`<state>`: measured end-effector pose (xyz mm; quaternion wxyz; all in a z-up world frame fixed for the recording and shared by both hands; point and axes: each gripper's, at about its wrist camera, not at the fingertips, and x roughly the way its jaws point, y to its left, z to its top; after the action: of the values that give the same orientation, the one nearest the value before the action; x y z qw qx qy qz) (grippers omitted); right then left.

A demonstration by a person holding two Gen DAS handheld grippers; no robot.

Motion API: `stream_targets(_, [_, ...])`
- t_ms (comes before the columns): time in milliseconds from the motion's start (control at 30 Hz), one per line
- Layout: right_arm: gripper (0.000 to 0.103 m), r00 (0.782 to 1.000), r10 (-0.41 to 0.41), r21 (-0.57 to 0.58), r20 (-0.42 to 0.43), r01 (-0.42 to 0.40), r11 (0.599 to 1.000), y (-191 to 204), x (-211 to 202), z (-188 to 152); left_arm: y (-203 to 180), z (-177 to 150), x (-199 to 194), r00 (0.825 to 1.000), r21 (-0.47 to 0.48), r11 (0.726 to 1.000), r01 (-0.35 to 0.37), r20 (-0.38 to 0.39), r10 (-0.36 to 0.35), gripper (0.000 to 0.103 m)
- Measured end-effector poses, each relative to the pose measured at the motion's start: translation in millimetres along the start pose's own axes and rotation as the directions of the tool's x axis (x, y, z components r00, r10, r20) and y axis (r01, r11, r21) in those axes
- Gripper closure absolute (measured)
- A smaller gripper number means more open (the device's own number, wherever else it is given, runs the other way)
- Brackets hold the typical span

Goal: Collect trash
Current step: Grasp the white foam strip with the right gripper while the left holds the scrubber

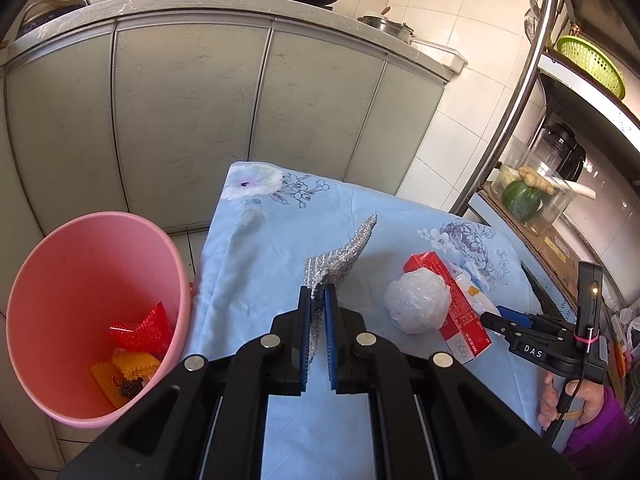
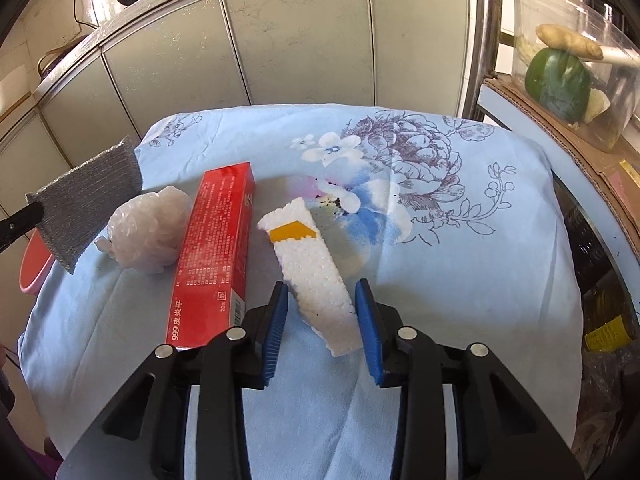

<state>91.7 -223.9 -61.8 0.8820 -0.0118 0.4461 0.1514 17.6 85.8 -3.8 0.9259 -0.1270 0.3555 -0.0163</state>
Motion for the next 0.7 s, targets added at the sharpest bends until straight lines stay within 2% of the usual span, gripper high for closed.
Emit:
stream_targets(33, [0.076,1.0,-0.001,0.003,0.002,0.001,1.0,0,-1,0,1,-1,-3,1.0,-0.002,1.0,-0.002,0.003,0.002,0.097])
stream_targets(400, [0.076,1.0,0.006,0.067,0.025,-0.008,0.998,10,-37,-17,1,-9,-17,1.0,-0.004,1.0,-0.025,0.007,0.025,0.097])
stream_targets(700, [0.076,1.0,0.026,0.076,-0.006,-0.026,0.997,19,-53,-30,-3,-16,-19,0.998,0.015,0.998,-0.055,0.003,0.055,0.097])
